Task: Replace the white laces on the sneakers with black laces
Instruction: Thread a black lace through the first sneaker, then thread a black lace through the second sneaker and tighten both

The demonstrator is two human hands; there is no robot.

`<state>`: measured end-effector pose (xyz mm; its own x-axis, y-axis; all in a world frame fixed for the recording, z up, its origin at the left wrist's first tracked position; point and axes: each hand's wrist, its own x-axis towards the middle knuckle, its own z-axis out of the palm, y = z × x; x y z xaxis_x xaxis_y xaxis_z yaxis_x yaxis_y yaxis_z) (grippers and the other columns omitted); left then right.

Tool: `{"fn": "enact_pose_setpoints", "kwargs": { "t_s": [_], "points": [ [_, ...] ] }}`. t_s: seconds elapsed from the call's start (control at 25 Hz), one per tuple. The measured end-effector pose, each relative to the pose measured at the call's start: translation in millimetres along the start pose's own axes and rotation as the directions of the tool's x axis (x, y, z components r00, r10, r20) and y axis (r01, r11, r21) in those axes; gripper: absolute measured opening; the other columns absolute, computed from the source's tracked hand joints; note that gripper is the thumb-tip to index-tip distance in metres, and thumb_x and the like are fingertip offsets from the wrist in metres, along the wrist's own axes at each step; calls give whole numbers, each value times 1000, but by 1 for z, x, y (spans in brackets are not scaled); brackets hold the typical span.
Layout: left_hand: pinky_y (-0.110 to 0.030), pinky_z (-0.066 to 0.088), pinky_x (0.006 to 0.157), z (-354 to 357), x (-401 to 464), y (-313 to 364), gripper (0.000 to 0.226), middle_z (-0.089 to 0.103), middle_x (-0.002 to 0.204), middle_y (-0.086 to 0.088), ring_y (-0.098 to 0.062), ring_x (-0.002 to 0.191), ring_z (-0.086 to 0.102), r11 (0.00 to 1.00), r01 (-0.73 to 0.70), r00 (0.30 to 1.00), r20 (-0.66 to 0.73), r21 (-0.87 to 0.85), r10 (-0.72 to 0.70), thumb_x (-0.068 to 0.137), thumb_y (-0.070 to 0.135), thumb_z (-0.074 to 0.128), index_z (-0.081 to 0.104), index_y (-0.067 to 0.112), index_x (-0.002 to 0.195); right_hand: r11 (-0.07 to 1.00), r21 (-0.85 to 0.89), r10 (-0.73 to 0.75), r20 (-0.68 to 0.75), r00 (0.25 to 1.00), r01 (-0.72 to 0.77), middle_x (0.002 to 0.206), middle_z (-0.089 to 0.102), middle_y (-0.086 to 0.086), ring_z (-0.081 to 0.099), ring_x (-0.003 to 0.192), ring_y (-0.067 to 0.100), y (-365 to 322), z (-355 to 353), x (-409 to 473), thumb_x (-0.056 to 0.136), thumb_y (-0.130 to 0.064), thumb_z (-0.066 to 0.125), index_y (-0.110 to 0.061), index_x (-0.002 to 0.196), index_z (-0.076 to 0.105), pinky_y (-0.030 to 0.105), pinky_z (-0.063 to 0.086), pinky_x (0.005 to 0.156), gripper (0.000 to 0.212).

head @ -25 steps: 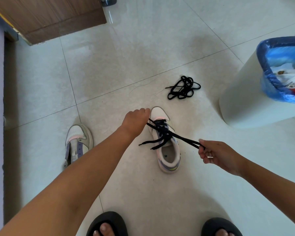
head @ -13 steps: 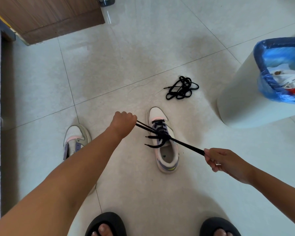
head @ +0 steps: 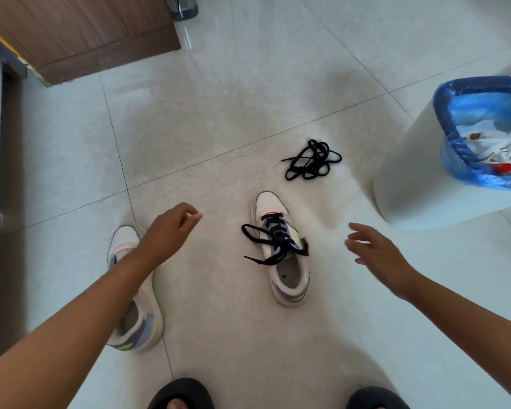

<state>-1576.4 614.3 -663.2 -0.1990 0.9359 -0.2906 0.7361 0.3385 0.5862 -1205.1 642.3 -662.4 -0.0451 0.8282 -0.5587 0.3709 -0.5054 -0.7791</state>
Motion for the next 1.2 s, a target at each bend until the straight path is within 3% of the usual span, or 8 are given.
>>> {"fn": "enact_pose_setpoints", "kwargs": {
  "t_s": [0.12, 0.28, 0.44, 0.6, 0.8, 0.88, 1.04, 1.2],
  "points": [
    [-36, 43, 76, -23, -44, -36, 27, 56, 102, -13, -31, 97, 57, 961, 241, 962, -164, 133, -219, 93, 21, 54, 54, 9, 117, 889, -384, -194, 181, 964, 251, 123, 49, 7, 55, 95, 16, -19, 45, -4, 91, -30, 59, -24, 136, 42, 25, 45, 76, 48],
    [-45, 45, 85, -36, -99, -79, 32, 43, 119, -25, -43, 107, 48, 701, 636, 750, -45, 322, -660, 92, 18, 49, 42, 3, 120, 414, -852, 15, 357, 934, 320, 127, 35, 12, 51, 84, 29, -27, 99, -1, 92, -25, 50, -30, 149, -1, 31, 39, 69, 77],
    [-37, 53, 54, -27, -118, -86, 43, 57, 105, -15, -34, 81, 61, 808, 586, 805, 154, -59, -573, 87, 4, 57, 45, 13, 128, 271, -893, -71, 353, 933, 359, 120, 40, 14, 50, 73, 30, -28, 102, 19, 88, 3, 42, -30, 150, 5, 33, 37, 62, 79],
    [-40, 54, 56, -6, -105, -76, 46, 60, 93, -17, -33, 56, 65, 846, 524, 851, 14, -93, -525, 88, 8, 60, 46, 11, 132, 277, -887, -150, 339, 929, 369, 121, 39, 13, 47, 71, 28, -44, 107, 50, 90, 0, 41, -32, 149, 10, 33, 38, 62, 74],
    [-22, 50, 50, 16, -85, -54, 61, 51, 100, -7, -21, 65, 63, 894, 433, 900, 103, -116, -423, 89, 16, 60, 33, 21, 144, 679, -527, -453, 246, 857, 510, 128, 45, 8, 56, 96, 22, -73, 93, 101, 97, -28, 48, -20, 140, 39, 31, 43, 86, 45],
    [-25, 54, 63, 27, -84, -49, 66, 46, 106, -2, -18, 78, 61, 914, 397, 912, 149, -86, -383, 91, 23, 58, 24, 23, 147, 602, -659, -483, 148, 863, 451, 137, 41, 7, 51, 113, 24, -76, 76, 131, 98, -22, 45, -16, 139, 41, 33, 41, 89, 42],
    [-29, 54, 79, 42, -87, -46, 67, 39, 113, 2, -18, 97, 54, 911, 396, 908, 193, -113, -371, 93, 27, 53, 16, 26, 149, 295, -937, -147, 146, 978, 184, 158, 2, 3, 14, 142, 29, -72, 62, 182, 95, -13, 42, -32, 150, 6, 46, 35, 100, 68],
    [-25, 51, 78, 47, -89, -45, 66, 40, 115, 1, -16, 93, 53, 908, 405, 907, 173, -105, -385, 94, 27, 52, 14, 26, 148, 330, -920, -205, 147, 968, 210, 144, 32, 8, 33, 126, 32, -51, 65, 190, 97, -18, 46, -18, 140, 35, 42, 41, 91, 45]
  ]
}}
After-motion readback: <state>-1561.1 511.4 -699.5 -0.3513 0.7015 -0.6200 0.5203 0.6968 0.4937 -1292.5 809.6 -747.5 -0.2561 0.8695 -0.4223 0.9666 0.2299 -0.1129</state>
